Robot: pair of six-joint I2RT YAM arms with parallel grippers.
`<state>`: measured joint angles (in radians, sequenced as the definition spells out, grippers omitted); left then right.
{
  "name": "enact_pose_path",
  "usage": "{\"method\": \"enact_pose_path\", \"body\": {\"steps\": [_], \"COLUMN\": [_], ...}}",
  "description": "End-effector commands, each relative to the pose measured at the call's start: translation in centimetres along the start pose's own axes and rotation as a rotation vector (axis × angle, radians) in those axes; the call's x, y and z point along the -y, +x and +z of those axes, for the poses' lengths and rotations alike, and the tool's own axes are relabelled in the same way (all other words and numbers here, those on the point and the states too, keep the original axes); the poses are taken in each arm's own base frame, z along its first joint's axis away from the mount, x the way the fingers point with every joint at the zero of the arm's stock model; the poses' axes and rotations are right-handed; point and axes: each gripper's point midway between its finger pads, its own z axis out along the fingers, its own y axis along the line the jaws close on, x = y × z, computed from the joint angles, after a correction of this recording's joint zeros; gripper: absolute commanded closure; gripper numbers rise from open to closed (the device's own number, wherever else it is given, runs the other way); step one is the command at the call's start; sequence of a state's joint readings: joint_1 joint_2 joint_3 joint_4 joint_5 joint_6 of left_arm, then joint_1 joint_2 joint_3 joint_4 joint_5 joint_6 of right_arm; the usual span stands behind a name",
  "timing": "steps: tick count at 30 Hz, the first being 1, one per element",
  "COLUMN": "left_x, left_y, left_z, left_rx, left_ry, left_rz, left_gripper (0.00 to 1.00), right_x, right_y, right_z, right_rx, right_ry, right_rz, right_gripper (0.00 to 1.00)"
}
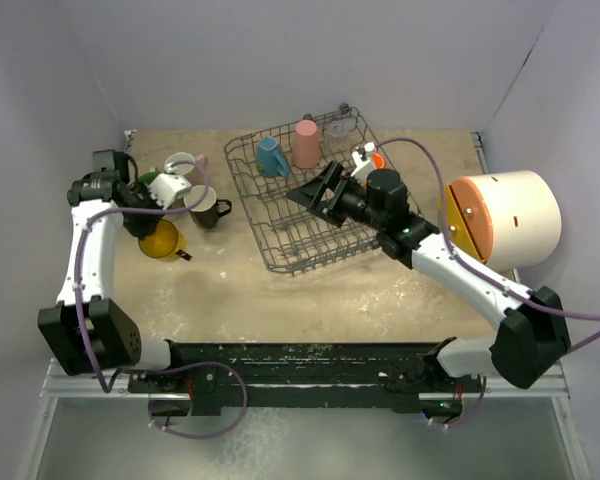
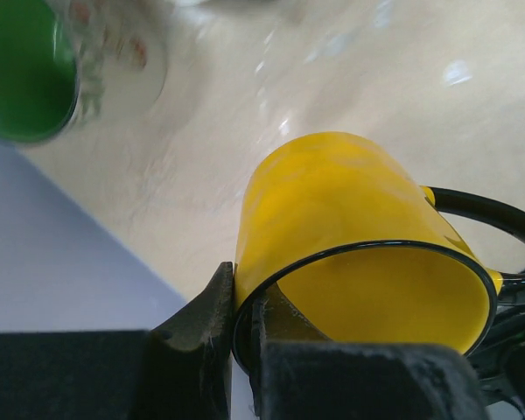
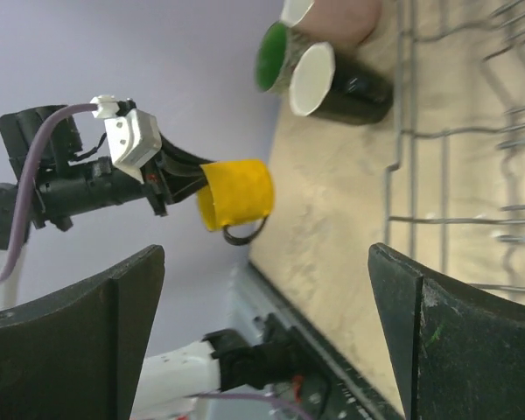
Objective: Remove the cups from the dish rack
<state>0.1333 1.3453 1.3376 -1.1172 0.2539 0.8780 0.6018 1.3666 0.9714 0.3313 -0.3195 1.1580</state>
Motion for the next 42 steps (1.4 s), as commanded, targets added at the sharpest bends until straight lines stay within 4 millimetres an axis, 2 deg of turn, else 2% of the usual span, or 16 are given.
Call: {"method": "enact_pose_path", "body": {"steps": [1, 6, 13, 19, 27, 33, 38, 40, 42], "left_x": [-5.0, -6.9, -8.5, -10.2, -11.2, -12.6, -13.6, -13.6, -13.5], "left_y": [3.7, 5.7, 7.5, 8.4, 9.3, 9.3, 7.7, 6.7, 5.3], "left_z": [0.9, 3.2, 6.9, 8.5, 9.6, 9.0, 7.0, 5.7, 4.0], "left_rx": [-0.078, -0.091, -0.123, -0.137, -0.191, -0.195, -0.131, -0.094, -0.043], "left_ry": [-0.098, -0.117, -0.105, -0.156, -0.149, -0.219, -0.285, -0.292, -0.297], "left_rz": [-0.038, -0.148, -0.302, -0.334, -0.351, -0.361, -0.358, -0.356, -0.347], "left_gripper": [1.0, 1.0, 1.0, 1.0, 1.0, 0.69, 0.58, 0.55, 0.47], "right_x": [2.8, 3.4, 4.4, 5.0, 6.7, 8.6, 11.1, 12.3, 13.6], "right_y": [-3.5, -5.2, -5.7, -7.3, -10.2, -12.3, -14.4, -15.3, -16.3], "right_z": [-3.5, -5.4, -5.8, -7.1, -8.9, -9.5, -9.6, -9.2, -8.5], "right_rx": [0.111, 0.164, 0.167, 0.196, 0.228, 0.248, 0.278, 0.281, 0.277], "right_ry": [0.291, 0.373, 0.413, 0.449, 0.512, 0.563, 0.686, 0.744, 0.799], "right_rz": [-0.274, -0.348, -0.375, -0.396, -0.398, -0.391, -0.424, -0.448, -0.471], "right_gripper": [0.0, 0.0, 0.0, 0.0, 0.0, 0.0, 0.0, 0.0, 0.0]}}
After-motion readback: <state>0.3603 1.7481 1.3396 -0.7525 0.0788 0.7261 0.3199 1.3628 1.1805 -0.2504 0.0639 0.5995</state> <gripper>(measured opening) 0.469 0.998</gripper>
